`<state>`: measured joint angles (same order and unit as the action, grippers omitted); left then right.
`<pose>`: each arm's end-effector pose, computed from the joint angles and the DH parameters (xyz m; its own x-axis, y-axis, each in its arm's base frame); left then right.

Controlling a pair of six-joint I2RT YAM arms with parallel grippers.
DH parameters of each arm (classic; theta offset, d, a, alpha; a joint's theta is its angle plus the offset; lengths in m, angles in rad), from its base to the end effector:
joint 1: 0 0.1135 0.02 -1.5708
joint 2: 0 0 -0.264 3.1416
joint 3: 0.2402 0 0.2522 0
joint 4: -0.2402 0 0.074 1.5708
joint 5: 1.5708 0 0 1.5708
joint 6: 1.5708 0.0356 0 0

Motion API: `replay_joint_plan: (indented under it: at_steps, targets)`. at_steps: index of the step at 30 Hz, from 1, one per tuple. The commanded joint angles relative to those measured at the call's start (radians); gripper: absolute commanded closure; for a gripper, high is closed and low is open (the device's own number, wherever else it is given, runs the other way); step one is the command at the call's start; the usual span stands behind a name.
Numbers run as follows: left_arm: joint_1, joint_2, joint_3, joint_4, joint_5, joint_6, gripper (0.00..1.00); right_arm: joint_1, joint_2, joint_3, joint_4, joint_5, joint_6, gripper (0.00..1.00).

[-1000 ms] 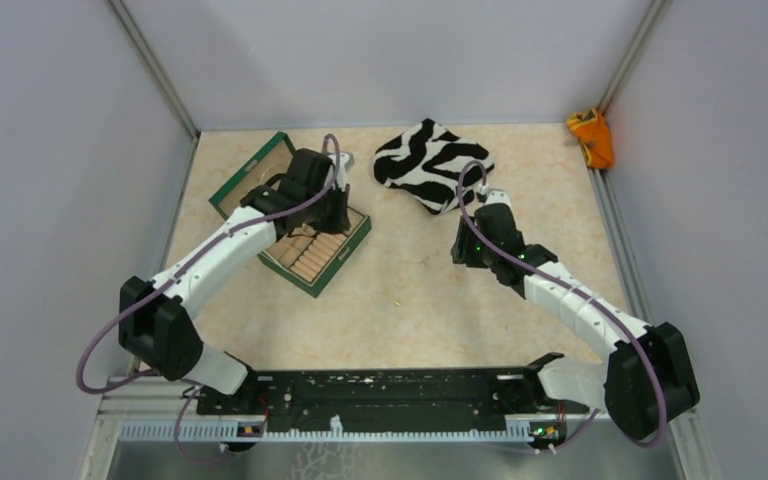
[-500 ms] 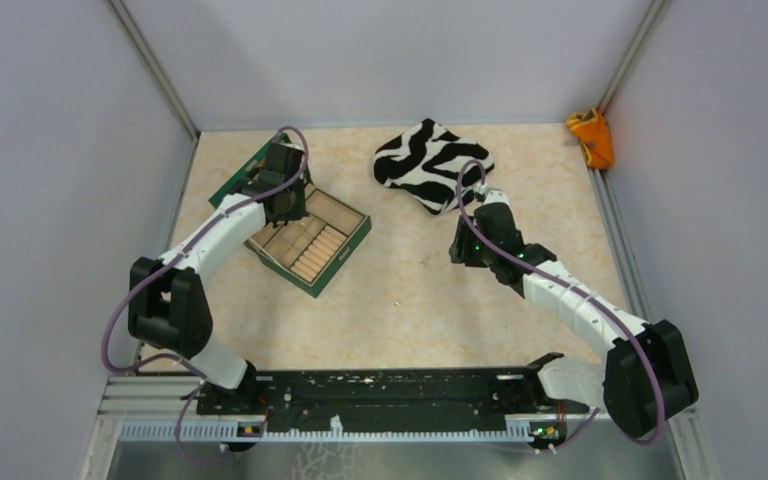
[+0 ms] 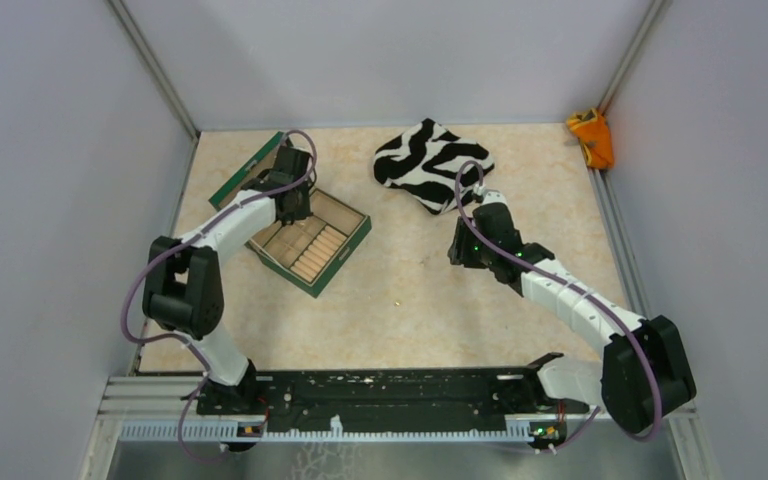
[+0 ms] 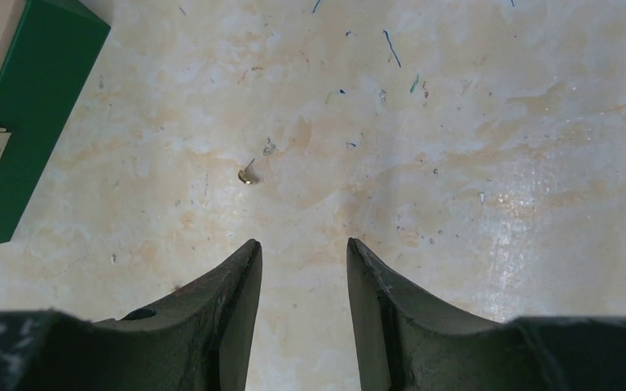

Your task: Organize the mixed jewelry

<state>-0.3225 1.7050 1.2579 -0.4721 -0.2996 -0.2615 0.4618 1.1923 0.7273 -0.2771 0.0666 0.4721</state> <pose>0.3520 -0.1066 0.2374 -0.7629 -0.0055 -0.6465 -0.0664 0.9953 0.0699 0.2240 0.1088 0.2286 -0.7211 0.1480 -0.6769 -0.0817 0.9520 0.2951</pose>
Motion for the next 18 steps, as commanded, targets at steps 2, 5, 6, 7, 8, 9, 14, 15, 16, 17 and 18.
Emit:
replay_joint_plan:
  at_steps: [2, 5, 6, 7, 8, 9, 14, 15, 16, 17, 18]
  targets:
    - [0.010, 0.033, -0.002, 0.033, -0.050, -0.021, 1.00, -0.005, 0.009, 0.029, 0.025, 0.004, 0.000, 0.57]
    - [0.010, 0.040, -0.006, 0.044, -0.043, -0.026, 1.00, -0.005, 0.010, 0.025, 0.029, 0.004, 0.002, 0.57]
    - [0.010, 0.044, -0.005, 0.042, -0.044, -0.027, 1.00, -0.005, 0.012, 0.024, 0.030, 0.003, 0.002, 0.57]
    - [0.010, 0.047, -0.002, 0.039, -0.048, -0.031, 0.98, -0.005, 0.013, 0.026, 0.029, 0.001, 0.002, 0.57]
    - [0.010, 0.048, 0.001, 0.036, -0.047, -0.035, 0.93, -0.005, 0.014, 0.027, 0.027, 0.001, -0.001, 0.57]
    - [0.010, 0.047, 0.001, 0.033, -0.045, -0.040, 0.86, -0.005, 0.016, 0.028, 0.026, 0.000, -0.002, 0.57]
    - [0.010, 0.029, -0.002, 0.023, -0.050, -0.063, 0.64, -0.005, 0.014, 0.029, 0.028, 0.000, 0.000, 0.57]
    - [0.010, 0.025, -0.003, 0.023, -0.047, -0.063, 0.63, -0.005, 0.014, 0.029, 0.027, -0.002, 0.000, 0.57]
    - [0.010, 0.017, -0.002, 0.019, -0.041, -0.064, 0.63, -0.005, 0.014, 0.030, 0.027, -0.002, 0.001, 0.57]
    - [0.010, 0.006, -0.002, 0.014, -0.030, -0.067, 0.64, -0.005, 0.012, 0.029, 0.027, -0.002, 0.001, 0.57]
    - [0.011, -0.011, -0.003, 0.012, -0.011, -0.065, 0.64, -0.005, 0.010, 0.029, 0.026, -0.002, 0.001, 0.57]
